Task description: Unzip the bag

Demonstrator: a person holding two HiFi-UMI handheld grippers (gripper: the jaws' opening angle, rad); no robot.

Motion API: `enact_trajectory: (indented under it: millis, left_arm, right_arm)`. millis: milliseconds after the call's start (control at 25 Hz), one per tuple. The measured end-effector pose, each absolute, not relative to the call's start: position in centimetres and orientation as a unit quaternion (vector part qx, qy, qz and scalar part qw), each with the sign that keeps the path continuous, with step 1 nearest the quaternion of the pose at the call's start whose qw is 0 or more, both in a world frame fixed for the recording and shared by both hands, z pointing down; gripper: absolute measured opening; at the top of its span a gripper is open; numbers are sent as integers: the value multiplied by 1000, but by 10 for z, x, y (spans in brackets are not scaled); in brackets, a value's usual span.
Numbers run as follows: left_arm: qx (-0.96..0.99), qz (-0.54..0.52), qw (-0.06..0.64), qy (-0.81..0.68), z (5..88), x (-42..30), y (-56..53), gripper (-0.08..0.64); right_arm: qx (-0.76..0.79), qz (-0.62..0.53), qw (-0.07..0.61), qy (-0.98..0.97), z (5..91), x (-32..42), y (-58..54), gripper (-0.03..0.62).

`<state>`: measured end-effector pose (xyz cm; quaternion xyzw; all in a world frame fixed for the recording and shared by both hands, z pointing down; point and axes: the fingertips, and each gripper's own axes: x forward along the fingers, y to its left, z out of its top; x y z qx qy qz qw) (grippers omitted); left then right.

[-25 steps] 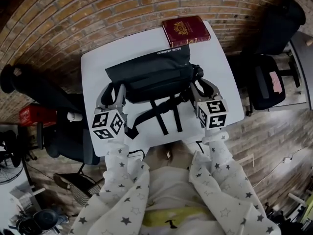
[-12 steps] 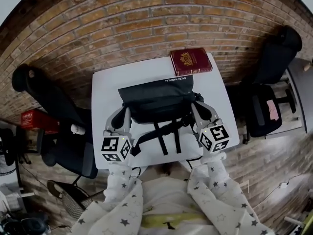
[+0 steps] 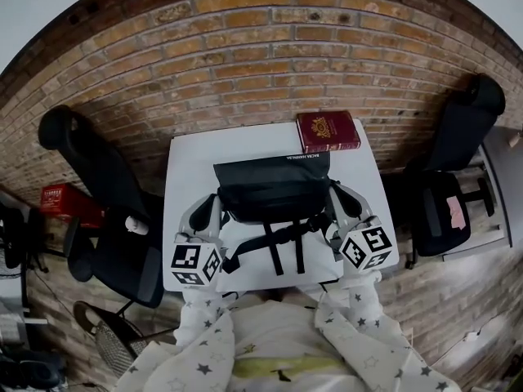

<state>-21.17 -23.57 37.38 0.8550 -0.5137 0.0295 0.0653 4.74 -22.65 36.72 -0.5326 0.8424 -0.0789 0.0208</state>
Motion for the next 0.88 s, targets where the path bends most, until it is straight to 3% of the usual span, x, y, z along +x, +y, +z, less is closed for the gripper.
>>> enact_trajectory:
  millis: [360, 880]
  left_arm:
    - [850, 12, 54, -524, 359, -216, -226, -2]
    - [847, 10, 49, -529, 357, -218, -224, -2]
  right_arm:
    - [-531, -80, 74, 841, 347, 52, -221, 8]
    - [-545, -68, 80, 832, 342, 60, -217, 8]
